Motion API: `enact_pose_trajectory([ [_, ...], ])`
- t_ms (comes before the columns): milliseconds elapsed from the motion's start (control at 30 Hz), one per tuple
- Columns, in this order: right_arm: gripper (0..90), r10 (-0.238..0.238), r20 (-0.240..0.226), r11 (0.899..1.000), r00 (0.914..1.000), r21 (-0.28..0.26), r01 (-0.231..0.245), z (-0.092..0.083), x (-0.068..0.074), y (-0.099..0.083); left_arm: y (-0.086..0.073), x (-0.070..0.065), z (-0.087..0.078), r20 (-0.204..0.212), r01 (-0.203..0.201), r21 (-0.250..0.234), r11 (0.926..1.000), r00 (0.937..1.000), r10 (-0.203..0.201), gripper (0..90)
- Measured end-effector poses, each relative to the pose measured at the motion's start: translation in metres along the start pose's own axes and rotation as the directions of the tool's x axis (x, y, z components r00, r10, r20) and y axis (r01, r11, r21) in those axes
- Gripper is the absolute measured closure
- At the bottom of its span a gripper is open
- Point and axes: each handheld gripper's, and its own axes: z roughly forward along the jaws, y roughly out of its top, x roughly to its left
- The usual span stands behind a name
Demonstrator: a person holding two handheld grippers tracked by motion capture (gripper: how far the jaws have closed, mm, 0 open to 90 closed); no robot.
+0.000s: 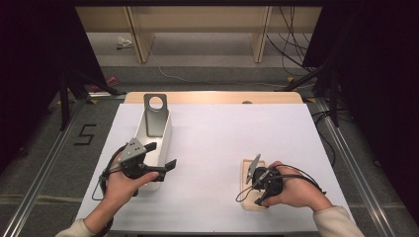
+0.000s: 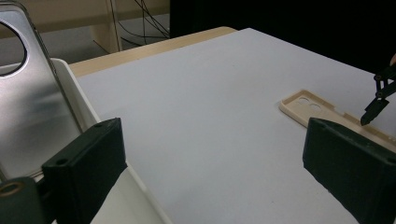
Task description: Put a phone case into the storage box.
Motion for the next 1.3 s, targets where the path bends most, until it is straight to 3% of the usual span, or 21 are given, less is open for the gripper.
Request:
enact_pose_trajectory([
  [433,53.9,-0.104,0.041,0.992,0.9937,0.076,0.101,0.011,0.030,0.016,0.001,-0.002,0.000,0.007,-0.005,-0.002,1.0000,1.0000,0.005,5.5],
  [567,57.3,-0.120,0.063,0.988,0.9907,0.100,0.114,0.015,0.032,0.017,0.000,-0.002,0.000,0.009,-0.005,-0.001,1.0000,0.9999,0.005,5.5],
  [1300,74.5,-0.156,0.065,0.980,0.9856,0.131,0.147,0.020,0.039,0.018,0.000,-0.003,0.001,0.015,-0.008,0.003,1.0000,0.9999,0.007,6.2],
])
